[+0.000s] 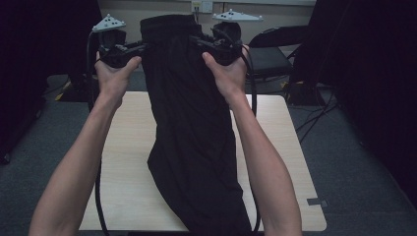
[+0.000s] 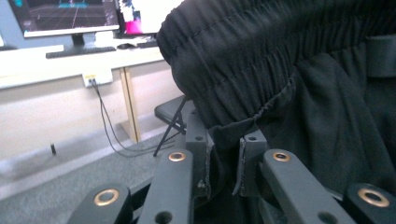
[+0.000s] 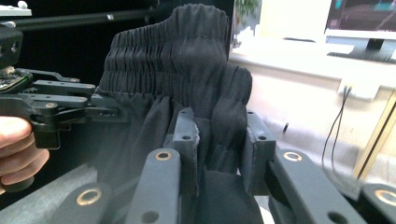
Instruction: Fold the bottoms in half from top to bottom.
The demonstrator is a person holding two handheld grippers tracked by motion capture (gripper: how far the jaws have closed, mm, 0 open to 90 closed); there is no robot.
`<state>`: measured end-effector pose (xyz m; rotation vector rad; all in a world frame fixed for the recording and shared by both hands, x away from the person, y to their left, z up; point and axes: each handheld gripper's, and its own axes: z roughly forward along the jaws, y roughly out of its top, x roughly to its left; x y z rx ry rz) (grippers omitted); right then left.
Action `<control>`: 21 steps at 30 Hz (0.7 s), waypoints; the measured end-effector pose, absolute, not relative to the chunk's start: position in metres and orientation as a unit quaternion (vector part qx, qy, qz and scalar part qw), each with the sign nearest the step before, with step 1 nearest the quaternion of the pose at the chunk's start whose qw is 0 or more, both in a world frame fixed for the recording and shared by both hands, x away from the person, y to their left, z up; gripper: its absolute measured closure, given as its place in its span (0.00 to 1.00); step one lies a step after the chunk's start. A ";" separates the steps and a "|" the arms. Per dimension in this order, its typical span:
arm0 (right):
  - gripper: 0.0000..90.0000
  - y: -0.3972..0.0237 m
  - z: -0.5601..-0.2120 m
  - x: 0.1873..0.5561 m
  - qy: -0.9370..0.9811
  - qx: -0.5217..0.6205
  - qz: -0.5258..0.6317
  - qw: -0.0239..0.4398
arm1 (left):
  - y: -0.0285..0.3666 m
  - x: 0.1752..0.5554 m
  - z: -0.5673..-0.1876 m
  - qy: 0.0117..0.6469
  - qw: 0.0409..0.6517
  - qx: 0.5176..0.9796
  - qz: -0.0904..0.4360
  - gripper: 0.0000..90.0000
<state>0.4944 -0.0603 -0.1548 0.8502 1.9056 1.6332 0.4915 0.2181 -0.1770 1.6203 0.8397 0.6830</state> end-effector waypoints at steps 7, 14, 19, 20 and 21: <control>0.79 -0.092 -0.210 0.474 0.721 0.320 0.586 0.185 | 0.196 0.458 -0.228 0.328 0.556 0.723 0.247 0.88; 0.79 -0.123 -0.255 0.440 0.739 0.315 0.584 0.116 | 0.171 0.402 -0.257 0.266 0.539 0.770 0.212 0.87; 0.78 -0.144 -0.277 0.396 0.757 0.302 0.572 0.090 | 0.159 0.359 -0.278 0.254 0.550 0.782 0.149 0.87; 0.78 -0.144 -0.277 0.396 0.757 0.302 0.572 0.090 | 0.158 0.350 -0.285 0.253 0.555 0.782 0.132 0.87; 0.78 -0.147 -0.281 0.388 0.763 0.301 0.566 0.088 | 0.157 0.343 -0.292 0.253 0.554 0.784 0.118 0.87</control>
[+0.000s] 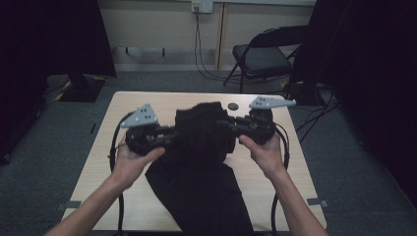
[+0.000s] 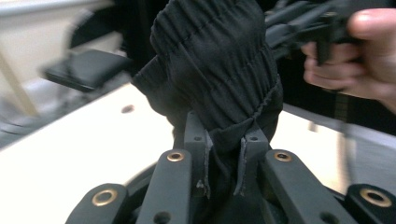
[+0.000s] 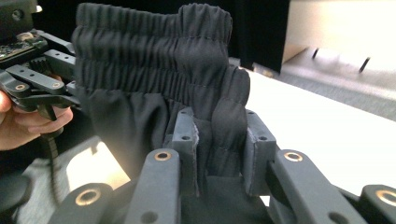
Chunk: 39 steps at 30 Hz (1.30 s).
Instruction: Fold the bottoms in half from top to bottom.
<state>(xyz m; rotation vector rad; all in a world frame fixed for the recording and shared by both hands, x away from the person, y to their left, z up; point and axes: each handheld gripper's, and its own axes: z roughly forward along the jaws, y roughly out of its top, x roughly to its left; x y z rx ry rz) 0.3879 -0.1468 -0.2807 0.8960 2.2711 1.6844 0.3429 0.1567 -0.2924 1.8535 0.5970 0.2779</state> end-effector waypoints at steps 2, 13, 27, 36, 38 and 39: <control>0.78 -0.151 -0.294 0.372 0.774 0.298 0.554 0.075 | 0.154 0.329 -0.309 0.259 0.550 0.788 0.098 0.87; 0.78 -0.147 -0.418 0.345 0.819 0.352 0.453 0.000 | 0.143 0.311 -0.423 0.305 0.446 0.841 0.000 0.87; 0.78 -0.124 -0.477 0.360 0.862 0.369 0.345 0.039 | 0.126 0.354 -0.472 0.335 0.357 0.872 0.006 0.87; 0.78 -0.114 -0.485 0.421 0.816 0.436 0.372 0.073 | 0.129 0.438 -0.479 0.376 0.371 0.845 0.082 0.87; 0.78 -0.113 -0.487 0.440 0.803 0.453 0.380 0.069 | 0.130 0.458 -0.480 0.383 0.372 0.841 0.093 0.87; 0.78 -0.111 -0.487 0.449 0.799 0.459 0.381 0.072 | 0.130 0.467 -0.480 0.389 0.371 0.837 0.101 0.87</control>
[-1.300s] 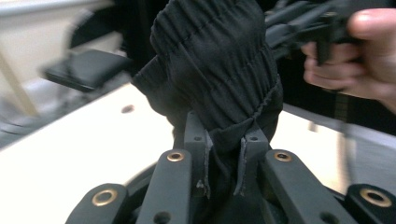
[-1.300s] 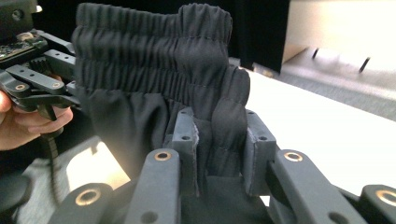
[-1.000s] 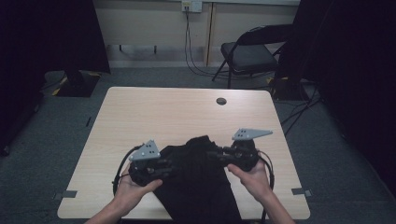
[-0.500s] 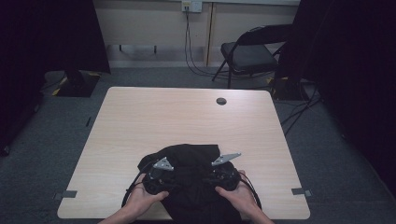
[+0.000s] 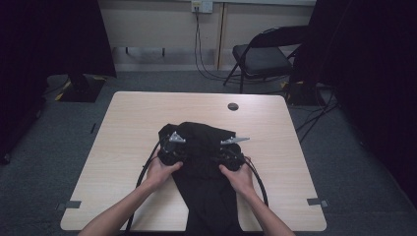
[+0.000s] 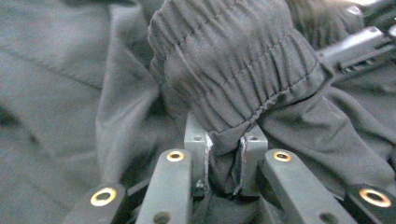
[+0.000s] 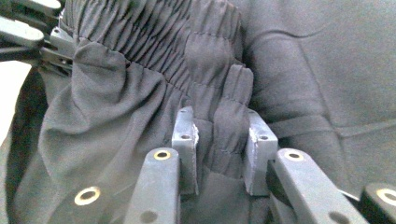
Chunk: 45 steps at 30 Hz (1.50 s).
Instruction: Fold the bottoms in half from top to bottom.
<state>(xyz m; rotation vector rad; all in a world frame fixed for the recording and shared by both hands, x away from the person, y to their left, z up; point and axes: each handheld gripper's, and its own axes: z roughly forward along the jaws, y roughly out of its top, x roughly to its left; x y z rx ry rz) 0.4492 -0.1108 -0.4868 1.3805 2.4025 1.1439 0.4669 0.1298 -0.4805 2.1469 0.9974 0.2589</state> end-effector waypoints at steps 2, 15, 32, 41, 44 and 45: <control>0.78 -0.104 -0.486 0.467 0.795 0.470 0.375 0.082 | 0.127 0.484 -0.479 0.398 0.358 0.836 0.121 0.87; 0.63 -0.088 -0.478 0.519 0.791 0.484 0.362 0.094 | 0.140 0.529 -0.476 0.461 0.368 0.799 0.116 0.80; 0.58 -0.154 -0.432 0.383 0.814 0.397 0.414 0.090 | 0.166 0.395 -0.428 0.320 0.460 0.824 0.081 0.52; 0.82 -0.157 -0.460 0.308 0.839 0.378 0.391 0.038 | 0.126 0.319 -0.463 0.222 0.416 0.882 -0.011 0.58; 0.74 -0.157 -0.466 0.304 0.845 0.370 0.384 0.038 | 0.119 0.318 -0.469 0.222 0.401 0.889 -0.018 0.50; 0.70 -0.156 -0.467 0.304 0.849 0.366 0.378 0.041 | 0.117 0.317 -0.471 0.220 0.399 0.890 -0.008 0.50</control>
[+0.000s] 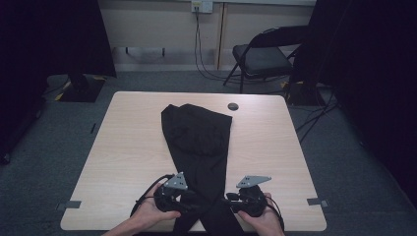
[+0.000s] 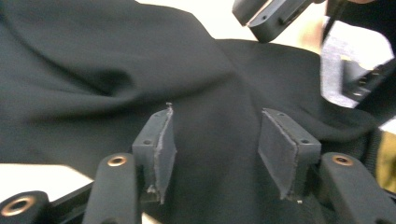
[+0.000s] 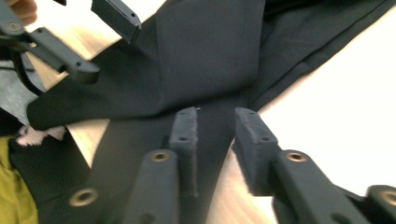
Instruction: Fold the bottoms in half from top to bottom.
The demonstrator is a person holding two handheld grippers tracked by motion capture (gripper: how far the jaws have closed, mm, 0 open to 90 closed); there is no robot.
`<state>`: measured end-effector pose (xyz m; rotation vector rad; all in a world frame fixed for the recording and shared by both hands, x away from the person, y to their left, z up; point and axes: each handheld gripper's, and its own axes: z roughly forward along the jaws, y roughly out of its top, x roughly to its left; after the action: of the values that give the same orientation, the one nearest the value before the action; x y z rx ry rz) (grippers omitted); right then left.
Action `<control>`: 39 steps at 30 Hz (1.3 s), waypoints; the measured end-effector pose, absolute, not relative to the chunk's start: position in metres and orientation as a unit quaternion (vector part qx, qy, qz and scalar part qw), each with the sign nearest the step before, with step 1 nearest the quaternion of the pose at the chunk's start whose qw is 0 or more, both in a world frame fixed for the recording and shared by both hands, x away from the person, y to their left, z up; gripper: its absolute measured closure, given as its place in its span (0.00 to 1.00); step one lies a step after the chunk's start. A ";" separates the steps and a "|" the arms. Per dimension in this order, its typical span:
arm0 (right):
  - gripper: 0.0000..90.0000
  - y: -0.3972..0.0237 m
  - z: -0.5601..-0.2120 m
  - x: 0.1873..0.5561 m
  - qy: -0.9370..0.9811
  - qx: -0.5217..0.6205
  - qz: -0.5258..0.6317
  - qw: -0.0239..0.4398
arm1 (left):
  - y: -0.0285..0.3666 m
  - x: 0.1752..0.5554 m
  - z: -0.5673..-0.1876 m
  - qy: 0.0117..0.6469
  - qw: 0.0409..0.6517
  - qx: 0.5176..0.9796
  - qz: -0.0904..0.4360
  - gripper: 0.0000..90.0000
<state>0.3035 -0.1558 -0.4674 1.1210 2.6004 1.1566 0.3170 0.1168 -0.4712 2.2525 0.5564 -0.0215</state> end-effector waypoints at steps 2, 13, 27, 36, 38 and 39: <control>0.67 -0.155 -0.469 0.305 0.852 0.364 0.374 0.036 | 0.113 0.317 -0.476 0.214 0.384 0.898 -0.014 0.46; 0.73 -0.151 -0.479 0.300 0.870 0.352 0.344 0.032 | 0.103 0.309 -0.482 0.175 0.344 0.920 0.074 0.95; 1.00 -0.132 -0.447 0.292 0.858 0.316 0.404 0.032 | 0.147 0.345 -0.416 0.246 0.512 0.823 0.018 0.99; 1.00 -0.133 -0.460 0.289 0.869 0.318 0.379 0.016 | 0.174 0.356 -0.411 0.291 0.536 0.792 0.018 0.99; 0.99 -0.131 -0.456 0.287 0.865 0.312 0.394 0.013 | 0.175 0.360 -0.409 0.297 0.535 0.790 0.020 0.99; 0.99 -0.128 -0.454 0.285 0.866 0.306 0.395 0.015 | 0.176 0.362 -0.405 0.298 0.545 0.783 0.022 0.99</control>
<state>0.2852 -0.1283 -0.4536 0.9514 2.6951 1.2309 0.3624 0.1765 -0.4051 1.8577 0.7058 0.0511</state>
